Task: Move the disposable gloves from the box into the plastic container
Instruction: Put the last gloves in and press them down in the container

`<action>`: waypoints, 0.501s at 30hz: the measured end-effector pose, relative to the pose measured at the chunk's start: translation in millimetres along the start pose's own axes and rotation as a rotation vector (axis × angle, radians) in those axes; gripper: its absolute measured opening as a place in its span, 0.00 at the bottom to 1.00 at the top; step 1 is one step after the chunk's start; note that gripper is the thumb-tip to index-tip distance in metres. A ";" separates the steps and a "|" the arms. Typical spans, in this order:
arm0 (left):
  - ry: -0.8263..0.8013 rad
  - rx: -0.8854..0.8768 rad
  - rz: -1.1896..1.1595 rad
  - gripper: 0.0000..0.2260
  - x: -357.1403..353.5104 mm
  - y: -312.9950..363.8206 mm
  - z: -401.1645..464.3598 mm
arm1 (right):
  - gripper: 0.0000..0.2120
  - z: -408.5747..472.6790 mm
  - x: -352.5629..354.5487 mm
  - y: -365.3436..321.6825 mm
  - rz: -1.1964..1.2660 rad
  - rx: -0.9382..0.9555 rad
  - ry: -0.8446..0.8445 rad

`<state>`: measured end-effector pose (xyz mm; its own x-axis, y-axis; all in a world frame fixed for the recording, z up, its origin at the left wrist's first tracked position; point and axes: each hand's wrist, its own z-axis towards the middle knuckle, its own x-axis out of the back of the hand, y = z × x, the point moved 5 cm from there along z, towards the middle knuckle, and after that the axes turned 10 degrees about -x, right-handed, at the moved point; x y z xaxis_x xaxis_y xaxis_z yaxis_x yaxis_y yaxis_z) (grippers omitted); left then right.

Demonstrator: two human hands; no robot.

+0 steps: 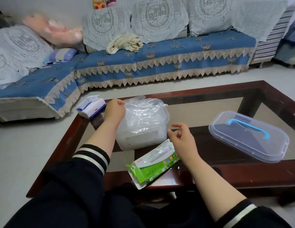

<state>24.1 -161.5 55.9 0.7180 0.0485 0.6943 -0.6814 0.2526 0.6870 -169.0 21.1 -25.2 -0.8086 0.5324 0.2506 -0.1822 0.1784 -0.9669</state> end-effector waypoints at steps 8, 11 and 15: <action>-0.124 -0.190 0.575 0.21 5.1 -2.9 -20.8 | 0.08 -4.9 -20.6 0.8 -0.378 0.087 -0.201; 0.171 -0.520 0.317 0.14 17.1 22.4 -54.2 | 0.20 -5.2 -31.0 7.3 -0.515 0.156 -0.354; -0.001 -0.732 0.031 0.10 -1.3 36.2 -118.9 | 0.30 -10.5 -46.8 16.6 -0.815 0.206 -0.508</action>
<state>15.4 -37.5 54.4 0.6993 0.0650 0.7119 -0.4316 0.8323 0.3479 -128.4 7.8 -52.5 -0.5271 -0.1174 0.8417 -0.8465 0.1594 -0.5079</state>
